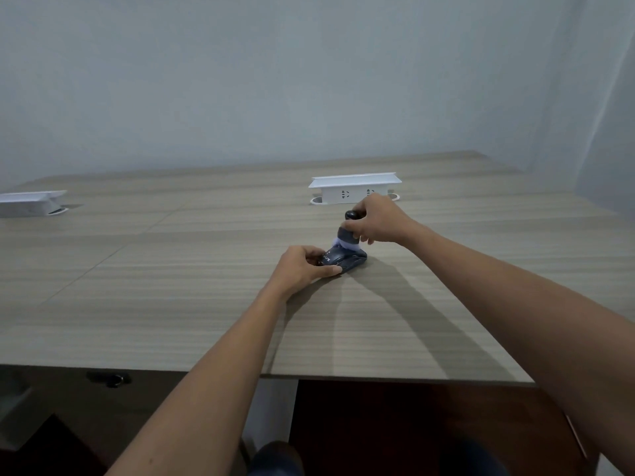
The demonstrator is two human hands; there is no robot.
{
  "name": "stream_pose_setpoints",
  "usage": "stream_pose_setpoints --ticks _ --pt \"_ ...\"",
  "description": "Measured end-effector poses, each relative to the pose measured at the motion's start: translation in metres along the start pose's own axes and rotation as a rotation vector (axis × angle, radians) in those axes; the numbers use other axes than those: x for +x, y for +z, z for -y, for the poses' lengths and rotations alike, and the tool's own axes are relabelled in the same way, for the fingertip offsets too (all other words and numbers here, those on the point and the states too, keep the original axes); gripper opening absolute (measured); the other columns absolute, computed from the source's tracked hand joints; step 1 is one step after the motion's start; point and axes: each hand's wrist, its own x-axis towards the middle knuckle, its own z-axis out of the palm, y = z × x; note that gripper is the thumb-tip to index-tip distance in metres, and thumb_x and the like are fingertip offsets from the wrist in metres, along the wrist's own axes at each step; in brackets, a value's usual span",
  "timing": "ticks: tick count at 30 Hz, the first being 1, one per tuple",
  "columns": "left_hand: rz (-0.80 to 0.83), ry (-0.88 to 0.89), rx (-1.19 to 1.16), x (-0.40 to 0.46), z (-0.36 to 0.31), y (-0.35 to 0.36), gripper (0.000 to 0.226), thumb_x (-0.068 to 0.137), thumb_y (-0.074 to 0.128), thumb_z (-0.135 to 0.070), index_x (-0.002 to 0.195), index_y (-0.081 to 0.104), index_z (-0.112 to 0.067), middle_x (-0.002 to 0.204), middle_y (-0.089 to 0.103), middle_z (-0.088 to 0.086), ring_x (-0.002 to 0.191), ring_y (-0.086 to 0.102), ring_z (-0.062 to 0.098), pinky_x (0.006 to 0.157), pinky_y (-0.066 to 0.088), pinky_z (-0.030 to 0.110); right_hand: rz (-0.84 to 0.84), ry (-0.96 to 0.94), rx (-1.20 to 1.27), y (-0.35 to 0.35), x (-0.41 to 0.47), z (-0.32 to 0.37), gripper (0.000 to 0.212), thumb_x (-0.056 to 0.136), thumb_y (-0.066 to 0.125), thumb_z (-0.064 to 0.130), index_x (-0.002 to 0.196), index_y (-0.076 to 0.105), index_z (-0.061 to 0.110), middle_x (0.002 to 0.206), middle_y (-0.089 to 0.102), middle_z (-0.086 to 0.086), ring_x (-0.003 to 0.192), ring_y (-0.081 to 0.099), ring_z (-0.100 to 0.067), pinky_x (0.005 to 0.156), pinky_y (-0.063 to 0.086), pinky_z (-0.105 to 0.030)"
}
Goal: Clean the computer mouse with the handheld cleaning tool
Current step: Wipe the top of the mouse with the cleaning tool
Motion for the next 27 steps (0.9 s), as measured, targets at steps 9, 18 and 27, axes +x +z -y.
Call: stream_pose_setpoints --ticks 9,18,27 --pt "-0.003 -0.026 -0.127 -0.005 -0.004 -0.002 0.034 0.072 0.09 -0.016 0.103 0.078 -0.006 0.101 0.078 0.016 0.078 0.067 0.011 0.071 0.054 0.019 0.038 -0.039 -0.159 -0.001 0.003 0.004 0.026 0.082 0.064 0.011 0.058 0.06 0.003 0.057 0.06 -0.014 0.046 0.058 -0.023 0.044 0.052 -0.026" --pt "-0.013 -0.02 -0.136 -0.005 -0.002 -0.002 0.034 0.072 0.09 -0.015 0.103 0.079 -0.005 0.102 0.077 0.018 0.077 0.066 0.011 0.068 0.052 0.017 0.065 -0.022 -0.132 -0.002 0.007 0.009 0.023 0.085 0.064 0.011 0.066 0.066 -0.002 0.06 0.067 -0.015 0.048 0.06 -0.021 0.038 0.046 -0.018" --pt "-0.007 -0.018 -0.147 -0.003 0.001 -0.002 0.032 0.069 0.091 -0.02 0.098 0.08 -0.013 0.099 0.078 0.014 0.078 0.067 0.011 0.075 0.053 0.024 0.128 -0.067 -0.135 0.002 0.004 0.027 0.021 0.084 0.066 0.015 0.066 0.069 0.005 0.068 0.073 -0.015 0.049 0.061 -0.019 0.041 0.049 -0.018"
